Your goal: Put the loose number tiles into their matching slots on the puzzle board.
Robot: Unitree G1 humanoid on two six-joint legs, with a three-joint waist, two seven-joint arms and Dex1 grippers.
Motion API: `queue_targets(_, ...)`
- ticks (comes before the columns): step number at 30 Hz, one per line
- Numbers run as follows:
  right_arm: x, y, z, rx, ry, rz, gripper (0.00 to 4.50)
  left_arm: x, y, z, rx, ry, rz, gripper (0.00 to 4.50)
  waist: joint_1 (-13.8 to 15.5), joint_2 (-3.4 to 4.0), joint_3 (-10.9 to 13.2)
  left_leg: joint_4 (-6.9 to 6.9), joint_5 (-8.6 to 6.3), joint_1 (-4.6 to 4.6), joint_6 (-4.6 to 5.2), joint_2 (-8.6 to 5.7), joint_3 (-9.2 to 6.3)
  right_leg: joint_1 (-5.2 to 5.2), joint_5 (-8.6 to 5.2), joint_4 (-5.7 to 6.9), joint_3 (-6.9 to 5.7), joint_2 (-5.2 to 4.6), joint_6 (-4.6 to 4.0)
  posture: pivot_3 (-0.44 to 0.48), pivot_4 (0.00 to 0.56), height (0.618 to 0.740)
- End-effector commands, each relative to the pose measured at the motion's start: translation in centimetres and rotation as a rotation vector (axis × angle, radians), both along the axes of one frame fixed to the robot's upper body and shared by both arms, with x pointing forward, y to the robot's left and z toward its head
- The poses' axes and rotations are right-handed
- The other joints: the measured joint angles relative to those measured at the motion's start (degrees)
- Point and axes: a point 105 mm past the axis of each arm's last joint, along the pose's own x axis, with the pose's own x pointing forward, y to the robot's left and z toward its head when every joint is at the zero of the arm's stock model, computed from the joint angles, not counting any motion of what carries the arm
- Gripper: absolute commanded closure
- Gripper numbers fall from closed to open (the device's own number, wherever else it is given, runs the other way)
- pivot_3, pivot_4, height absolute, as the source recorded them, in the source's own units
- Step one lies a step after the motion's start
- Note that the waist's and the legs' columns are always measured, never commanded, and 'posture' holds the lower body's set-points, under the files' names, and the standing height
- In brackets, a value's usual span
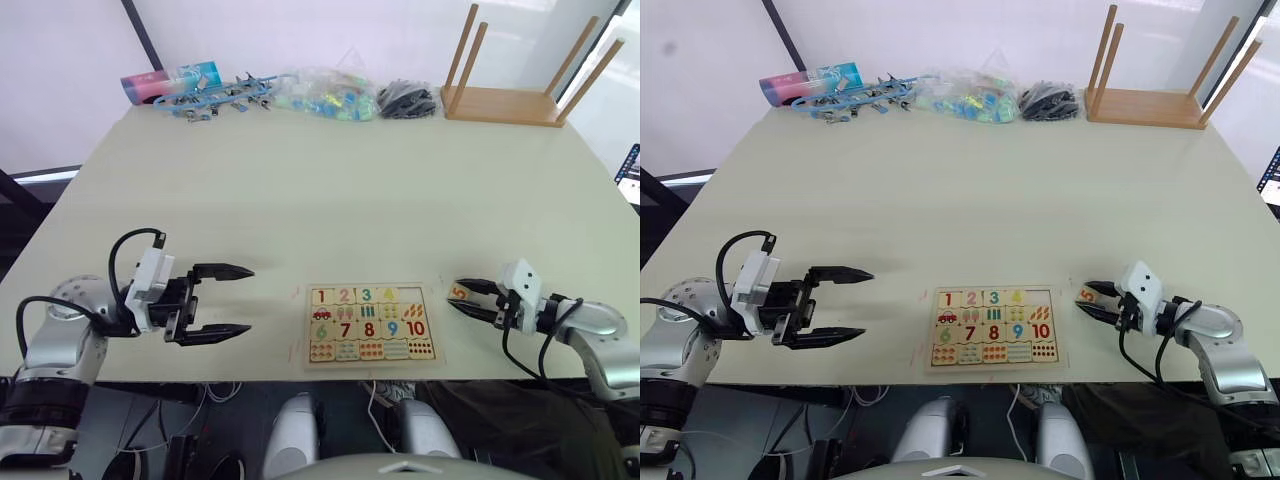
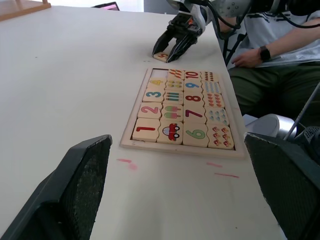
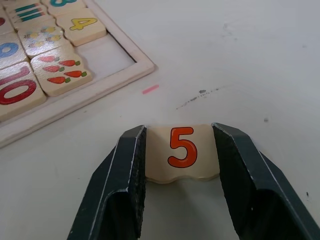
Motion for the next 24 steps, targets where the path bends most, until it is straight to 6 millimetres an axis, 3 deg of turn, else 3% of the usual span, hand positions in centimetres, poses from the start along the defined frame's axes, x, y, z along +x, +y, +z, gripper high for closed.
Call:
queue_targets(1,-0.2,-0.6,0.7,0.016,-0.014,-0.123,3.03,-0.2,-0.2,0.7,-0.010,-0.039,-0.043,0.00,-0.1,0.00,0.0,0.00,0.00,0.00,0.00,0.00,0.00,0.00,0.00,0.00,0.00,0.00,0.00,0.000,0.150,0.738)
queue_targets(8,-2.2,1.1,1.1,0.108,0.016,-0.368,3.03,0.2,-0.4,0.5,-0.021,-0.055,-0.046,0.00,-0.2,0.00,0.0,0.00,0.00,-0.13,0.00,0.02,-0.13,-0.07,0.00,0.00,-0.05,0.00,0.00,0.000,0.150,0.738)
queue_targets(12,-2.9,1.0,1.0,0.143,0.036,-0.639,3.03,0.4,-0.5,0.5,-0.024,-0.060,-0.049,0.00,-0.2,-0.08,-0.1,0.02,0.00,-0.27,-0.01,0.03,-0.33,-0.20,0.00,0.01,-0.06,0.01,0.00,0.000,0.150,0.738)
queue_targets(18,-4.1,2.4,0.5,0.157,0.054,-0.737,3.03,0.8,-0.6,0.5,-0.022,-0.065,-0.055,0.00,-0.2,-0.13,-0.1,0.10,0.00,-0.62,0.00,0.00,-0.31,-0.42,0.00,-0.03,-0.16,0.01,0.00,0.000,0.150,0.738)
queue_targets(24,-4.6,1.5,0.5,0.156,0.032,-0.880,3.03,1.2,-0.7,0.7,-0.017,-0.071,-0.060,0.00,-0.3,-0.10,-0.1,0.10,0.01,-0.62,0.00,0.00,-0.29,-0.41,-0.01,0.00,-0.22,0.02,0.01,0.000,0.150,0.738)
